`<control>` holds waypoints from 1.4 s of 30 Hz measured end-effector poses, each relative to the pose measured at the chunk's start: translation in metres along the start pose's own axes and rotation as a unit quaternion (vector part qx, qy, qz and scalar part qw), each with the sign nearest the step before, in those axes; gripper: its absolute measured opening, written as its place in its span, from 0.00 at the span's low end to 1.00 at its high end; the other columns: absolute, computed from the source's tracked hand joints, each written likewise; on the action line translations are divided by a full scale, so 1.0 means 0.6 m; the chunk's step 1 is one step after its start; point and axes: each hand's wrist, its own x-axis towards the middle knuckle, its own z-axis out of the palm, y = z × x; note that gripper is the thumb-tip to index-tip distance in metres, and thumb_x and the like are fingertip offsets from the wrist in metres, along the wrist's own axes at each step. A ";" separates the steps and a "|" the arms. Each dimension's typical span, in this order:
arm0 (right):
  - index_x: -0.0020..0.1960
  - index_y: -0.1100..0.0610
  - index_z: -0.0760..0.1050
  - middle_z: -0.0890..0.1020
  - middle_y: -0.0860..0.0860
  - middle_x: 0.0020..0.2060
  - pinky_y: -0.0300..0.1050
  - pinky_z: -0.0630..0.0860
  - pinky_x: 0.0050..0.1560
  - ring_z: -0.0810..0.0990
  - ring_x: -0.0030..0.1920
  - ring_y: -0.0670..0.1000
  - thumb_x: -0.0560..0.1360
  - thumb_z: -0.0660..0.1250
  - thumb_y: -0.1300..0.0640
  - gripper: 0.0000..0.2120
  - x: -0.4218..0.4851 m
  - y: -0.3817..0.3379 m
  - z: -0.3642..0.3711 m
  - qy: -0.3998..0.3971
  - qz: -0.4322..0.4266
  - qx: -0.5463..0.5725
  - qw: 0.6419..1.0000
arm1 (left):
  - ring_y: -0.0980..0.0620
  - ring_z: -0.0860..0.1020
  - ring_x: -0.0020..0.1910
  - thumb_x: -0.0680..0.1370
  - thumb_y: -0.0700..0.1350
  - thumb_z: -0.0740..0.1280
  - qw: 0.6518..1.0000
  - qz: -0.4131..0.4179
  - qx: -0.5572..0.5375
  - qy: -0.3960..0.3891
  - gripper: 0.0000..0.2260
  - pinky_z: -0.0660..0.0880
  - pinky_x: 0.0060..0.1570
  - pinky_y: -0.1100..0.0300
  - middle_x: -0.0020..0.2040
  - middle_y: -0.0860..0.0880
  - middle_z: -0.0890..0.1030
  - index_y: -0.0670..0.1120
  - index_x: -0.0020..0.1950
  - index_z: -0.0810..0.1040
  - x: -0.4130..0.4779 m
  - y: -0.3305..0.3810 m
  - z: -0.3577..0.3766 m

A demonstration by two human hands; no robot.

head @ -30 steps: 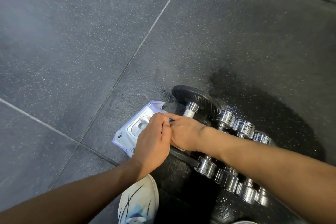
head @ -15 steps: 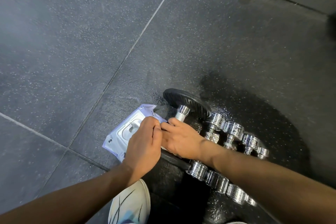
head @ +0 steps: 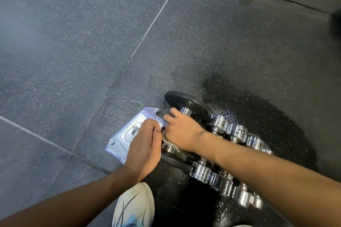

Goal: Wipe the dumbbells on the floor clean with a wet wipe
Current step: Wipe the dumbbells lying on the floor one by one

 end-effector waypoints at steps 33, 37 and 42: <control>0.83 0.59 0.53 0.60 0.52 0.81 0.52 0.75 0.54 0.72 0.64 0.57 0.74 0.63 0.64 0.40 -0.068 -0.069 0.063 0.158 0.302 0.254 0.905 | 0.56 0.72 0.41 0.84 0.49 0.53 0.999 -0.023 0.041 -0.027 0.09 0.62 0.39 0.57 0.41 0.54 0.71 0.56 0.43 0.64 0.002 0.006 -0.003; 0.82 0.61 0.56 0.60 0.53 0.81 0.52 0.80 0.55 0.76 0.62 0.56 0.71 0.70 0.57 0.43 -0.052 -0.079 0.053 0.156 0.336 0.312 0.875 | 0.56 0.72 0.39 0.83 0.49 0.53 0.999 -0.017 0.040 -0.025 0.09 0.64 0.39 0.55 0.41 0.55 0.71 0.56 0.43 0.65 0.003 0.004 -0.003; 0.83 0.55 0.54 0.53 0.44 0.82 0.34 0.60 0.75 0.58 0.77 0.35 0.78 0.63 0.70 0.37 -0.068 -0.097 0.057 0.269 0.318 0.552 0.722 | 0.55 0.72 0.39 0.82 0.51 0.53 0.999 -0.005 0.033 -0.018 0.08 0.63 0.39 0.54 0.40 0.55 0.71 0.56 0.44 0.65 0.002 0.001 -0.003</control>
